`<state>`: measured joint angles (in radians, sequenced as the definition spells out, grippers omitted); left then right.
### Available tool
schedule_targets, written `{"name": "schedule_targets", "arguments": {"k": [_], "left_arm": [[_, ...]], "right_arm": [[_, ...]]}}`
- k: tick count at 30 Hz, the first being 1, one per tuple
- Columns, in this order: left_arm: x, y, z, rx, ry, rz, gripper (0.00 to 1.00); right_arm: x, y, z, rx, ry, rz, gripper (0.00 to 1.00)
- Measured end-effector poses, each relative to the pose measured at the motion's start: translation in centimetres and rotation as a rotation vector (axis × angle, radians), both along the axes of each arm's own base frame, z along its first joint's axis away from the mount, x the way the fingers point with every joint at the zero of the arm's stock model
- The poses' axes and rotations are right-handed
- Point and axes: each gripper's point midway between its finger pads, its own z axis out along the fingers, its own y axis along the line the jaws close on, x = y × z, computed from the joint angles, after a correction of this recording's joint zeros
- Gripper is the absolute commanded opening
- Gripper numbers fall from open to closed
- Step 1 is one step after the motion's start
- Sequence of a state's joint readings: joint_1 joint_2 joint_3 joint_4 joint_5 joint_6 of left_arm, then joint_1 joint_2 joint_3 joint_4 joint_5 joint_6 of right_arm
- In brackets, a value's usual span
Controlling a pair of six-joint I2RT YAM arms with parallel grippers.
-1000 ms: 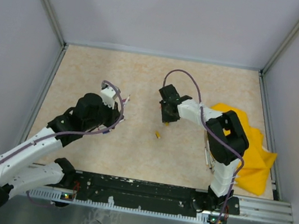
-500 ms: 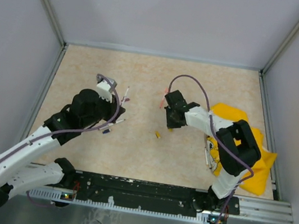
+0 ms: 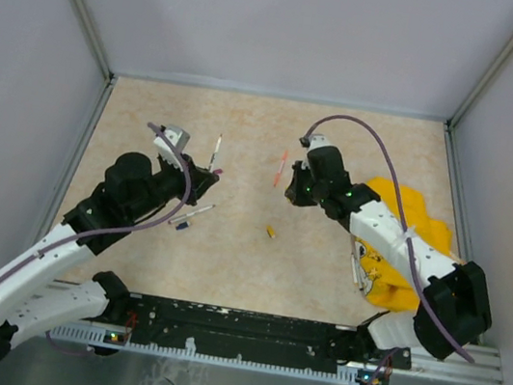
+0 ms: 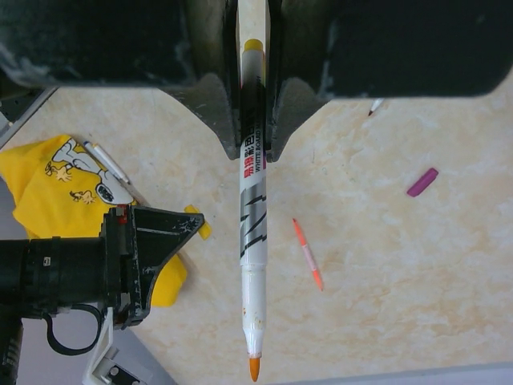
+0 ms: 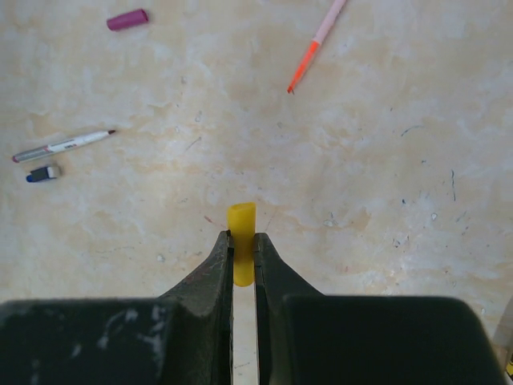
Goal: Insert the pens into the pen caps
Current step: Insert the pen cap onto the pen.
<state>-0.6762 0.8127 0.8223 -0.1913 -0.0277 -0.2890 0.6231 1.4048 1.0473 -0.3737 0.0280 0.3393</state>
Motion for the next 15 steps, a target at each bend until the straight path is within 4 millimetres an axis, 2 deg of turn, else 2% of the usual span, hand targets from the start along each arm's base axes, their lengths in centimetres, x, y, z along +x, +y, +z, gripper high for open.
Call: {"name": "schedule_targets", "arguments": {"k": [7, 11, 15], "left_arm": [[-0.2, -0.5, 1.9, -0.053, -0.062, -0.03, 0.0], [-0.2, -1.4, 1.7, -0.06, -0.061, -0.066, 0.0], [-0.1, -1.5, 0.6, -0.06, -0.048, -0.07, 0.0]], "right_arm": [[0.3, 0.1, 5.3, 0.125, -0.12, -0.012, 0.0], [0.4, 0.1, 9.2, 0.248, -0.228, -0.046, 0.0], [0.0, -0.7, 12.1, 0.344, -0.321, -0.098, 0.0]]}}
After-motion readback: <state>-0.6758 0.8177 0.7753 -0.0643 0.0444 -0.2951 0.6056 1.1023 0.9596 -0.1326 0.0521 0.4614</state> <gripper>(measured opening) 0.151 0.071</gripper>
